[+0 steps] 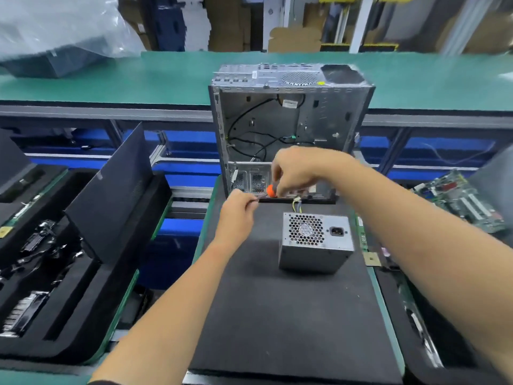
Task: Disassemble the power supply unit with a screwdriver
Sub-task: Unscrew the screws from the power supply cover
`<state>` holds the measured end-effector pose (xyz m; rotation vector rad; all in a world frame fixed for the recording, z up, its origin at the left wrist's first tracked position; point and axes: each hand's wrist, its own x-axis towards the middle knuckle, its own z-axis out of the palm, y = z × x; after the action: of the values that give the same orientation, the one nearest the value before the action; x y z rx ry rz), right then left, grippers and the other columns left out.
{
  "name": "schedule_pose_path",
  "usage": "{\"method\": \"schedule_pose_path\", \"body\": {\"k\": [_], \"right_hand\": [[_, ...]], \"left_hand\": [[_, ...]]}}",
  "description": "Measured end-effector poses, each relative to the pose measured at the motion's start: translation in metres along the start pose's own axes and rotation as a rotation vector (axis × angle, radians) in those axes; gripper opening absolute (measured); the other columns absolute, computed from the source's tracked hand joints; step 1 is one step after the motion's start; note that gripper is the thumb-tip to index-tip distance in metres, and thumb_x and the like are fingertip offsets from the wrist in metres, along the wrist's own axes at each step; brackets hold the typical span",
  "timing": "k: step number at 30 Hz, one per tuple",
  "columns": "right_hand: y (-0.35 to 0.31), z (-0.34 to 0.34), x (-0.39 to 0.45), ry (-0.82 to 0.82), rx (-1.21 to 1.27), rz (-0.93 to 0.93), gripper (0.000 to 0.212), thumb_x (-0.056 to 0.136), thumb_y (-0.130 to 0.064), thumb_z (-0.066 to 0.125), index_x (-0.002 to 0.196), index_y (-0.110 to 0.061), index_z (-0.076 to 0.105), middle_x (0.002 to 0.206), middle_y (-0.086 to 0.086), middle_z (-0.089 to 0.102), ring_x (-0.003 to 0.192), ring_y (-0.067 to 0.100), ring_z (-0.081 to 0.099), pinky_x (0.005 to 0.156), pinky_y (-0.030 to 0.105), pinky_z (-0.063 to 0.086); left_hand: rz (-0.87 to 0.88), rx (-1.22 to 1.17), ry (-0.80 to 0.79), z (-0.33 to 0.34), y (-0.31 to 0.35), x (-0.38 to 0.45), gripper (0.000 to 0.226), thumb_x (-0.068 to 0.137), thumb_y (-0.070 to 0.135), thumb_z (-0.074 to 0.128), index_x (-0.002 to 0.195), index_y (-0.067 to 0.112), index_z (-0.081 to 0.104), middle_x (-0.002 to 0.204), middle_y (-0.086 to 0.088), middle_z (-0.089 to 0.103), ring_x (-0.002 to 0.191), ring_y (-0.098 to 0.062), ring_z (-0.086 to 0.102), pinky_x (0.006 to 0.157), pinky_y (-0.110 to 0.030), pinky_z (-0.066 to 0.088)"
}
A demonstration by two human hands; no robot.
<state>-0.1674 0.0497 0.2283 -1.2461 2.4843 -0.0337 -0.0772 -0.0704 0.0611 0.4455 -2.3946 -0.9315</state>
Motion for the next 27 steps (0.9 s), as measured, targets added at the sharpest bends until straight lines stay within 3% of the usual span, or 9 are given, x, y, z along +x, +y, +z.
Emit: {"method": "schedule_pose_path", "body": {"k": [2, 5, 8, 12, 16, 19, 23, 27], "right_hand": [[0.023, -0.025, -0.019, 0.173, 0.051, 0.024, 0.019, 0.071, -0.027, 0.081, 0.079, -0.015, 0.070, 0.066, 0.001, 0.070, 0.055, 0.014, 0.067, 0.053, 0.022, 0.052], [0.050, -0.040, -0.039, 0.401, 0.173, 0.066, 0.020, 0.068, -0.027, 0.082, 0.072, -0.019, 0.064, 0.068, -0.003, 0.066, 0.049, 0.011, 0.065, 0.041, 0.018, 0.046], [0.068, -0.033, -0.045, 0.415, 0.130, 0.147, 0.015, 0.068, -0.025, 0.076, 0.073, -0.014, 0.065, 0.072, 0.004, 0.068, 0.057, 0.018, 0.064, 0.043, 0.021, 0.044], [0.076, -0.008, -0.045, 0.472, 0.071, 0.201, 0.023, 0.069, -0.023, 0.072, 0.080, -0.004, 0.066, 0.078, 0.013, 0.068, 0.070, 0.027, 0.056, 0.062, 0.034, 0.053], [0.077, 0.003, -0.043, 0.488, 0.093, 0.200, 0.028, 0.071, -0.023, 0.072, 0.084, 0.000, 0.064, 0.075, 0.011, 0.062, 0.066, 0.022, 0.047, 0.050, 0.028, 0.040], [0.076, 0.004, -0.042, 0.505, 0.114, 0.189, 0.030, 0.072, -0.022, 0.072, 0.087, 0.003, 0.065, 0.073, 0.010, 0.057, 0.065, 0.021, 0.045, 0.048, 0.027, 0.036], [0.077, 0.003, -0.041, 0.492, 0.120, 0.193, 0.030, 0.072, -0.022, 0.072, 0.088, 0.003, 0.065, 0.074, 0.010, 0.058, 0.065, 0.021, 0.045, 0.049, 0.027, 0.037], [0.082, 0.003, -0.044, 0.490, 0.129, 0.209, 0.028, 0.073, -0.021, 0.071, 0.088, 0.002, 0.065, 0.073, 0.010, 0.058, 0.063, 0.021, 0.044, 0.051, 0.026, 0.039]], "left_hand": [[0.102, -0.043, -0.054, 0.017, 0.031, 0.006, 0.011, 0.091, 0.009, 0.060, 0.087, 0.002, 0.068, 0.076, 0.002, 0.047, 0.075, -0.016, 0.046, 0.068, -0.023, 0.032], [0.186, -0.131, -0.135, 0.042, 0.065, 0.009, 0.018, 0.090, 0.009, 0.060, 0.073, 0.002, 0.063, 0.068, 0.007, 0.050, 0.071, -0.015, 0.046, 0.064, -0.023, 0.031], [0.149, -0.137, -0.291, 0.064, 0.082, 0.012, 0.016, 0.090, 0.007, 0.058, 0.080, -0.004, 0.064, 0.083, -0.011, 0.066, 0.079, -0.024, 0.057, 0.072, -0.030, 0.042], [0.108, -0.121, -0.423, 0.083, 0.085, 0.014, 0.012, 0.089, 0.004, 0.058, 0.091, 0.003, 0.070, 0.100, -0.012, 0.067, 0.091, -0.024, 0.059, 0.082, -0.027, 0.044], [0.042, -0.099, -0.411, 0.087, 0.075, 0.012, 0.014, 0.089, 0.000, 0.058, 0.093, 0.004, 0.071, 0.099, -0.006, 0.063, 0.085, -0.017, 0.056, 0.065, -0.009, 0.040], [0.000, -0.108, -0.378, 0.085, 0.071, 0.013, 0.012, 0.089, 0.003, 0.062, 0.094, 0.006, 0.071, 0.096, -0.003, 0.063, 0.080, -0.010, 0.055, 0.063, 0.001, 0.038], [0.005, -0.103, -0.371, 0.084, 0.069, 0.011, 0.011, 0.087, 0.010, 0.065, 0.095, 0.009, 0.073, 0.094, 0.000, 0.065, 0.085, -0.010, 0.057, 0.079, -0.014, 0.041], [0.019, -0.106, -0.354, 0.087, 0.069, 0.010, 0.010, 0.087, 0.011, 0.066, 0.092, 0.012, 0.074, 0.091, 0.002, 0.063, 0.083, -0.012, 0.058, 0.080, -0.020, 0.043]]}}
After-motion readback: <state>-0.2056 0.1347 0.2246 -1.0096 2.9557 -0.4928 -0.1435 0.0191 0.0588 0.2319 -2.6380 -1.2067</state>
